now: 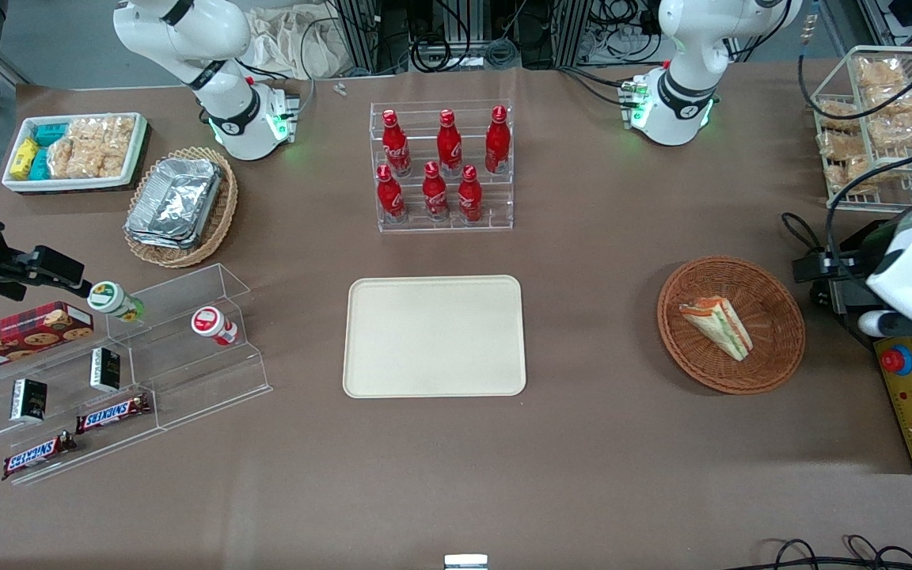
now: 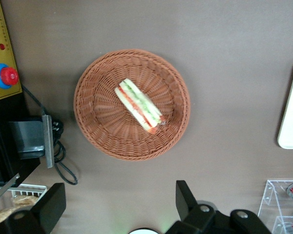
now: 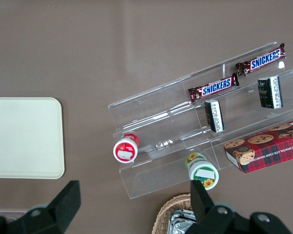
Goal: Place sandwich from basket to tray
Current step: 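Move the left gripper over the wrapped sandwich in the wicker basket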
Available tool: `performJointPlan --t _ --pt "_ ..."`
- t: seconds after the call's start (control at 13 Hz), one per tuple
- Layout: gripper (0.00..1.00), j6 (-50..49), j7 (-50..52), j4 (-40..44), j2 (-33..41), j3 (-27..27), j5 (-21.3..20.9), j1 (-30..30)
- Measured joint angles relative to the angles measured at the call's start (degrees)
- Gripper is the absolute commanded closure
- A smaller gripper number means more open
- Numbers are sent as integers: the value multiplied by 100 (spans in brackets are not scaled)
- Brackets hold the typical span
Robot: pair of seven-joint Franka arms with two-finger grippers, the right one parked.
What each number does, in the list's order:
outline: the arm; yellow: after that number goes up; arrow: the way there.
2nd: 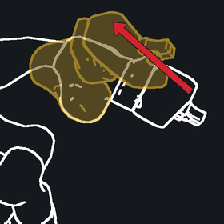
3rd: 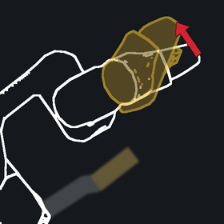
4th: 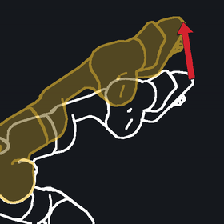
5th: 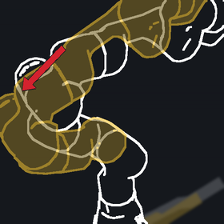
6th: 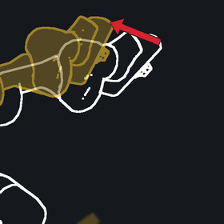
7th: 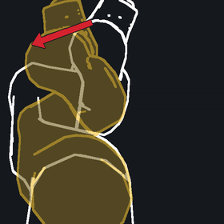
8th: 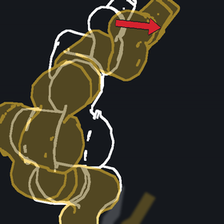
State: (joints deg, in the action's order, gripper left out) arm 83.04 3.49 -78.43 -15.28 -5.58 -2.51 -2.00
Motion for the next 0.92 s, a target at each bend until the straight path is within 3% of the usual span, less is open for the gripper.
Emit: performJointPlan --t 0.31,0.54,0.69,0.92 --pt "0 57 20 39 -34 23 -15 12" --pt "0 83 20 -237 -50 8 -343 14" --pt "0 590 51 -784 83 -16 -333 14" --pt "0 1884 623 -2341 754 -11 -267 -13"
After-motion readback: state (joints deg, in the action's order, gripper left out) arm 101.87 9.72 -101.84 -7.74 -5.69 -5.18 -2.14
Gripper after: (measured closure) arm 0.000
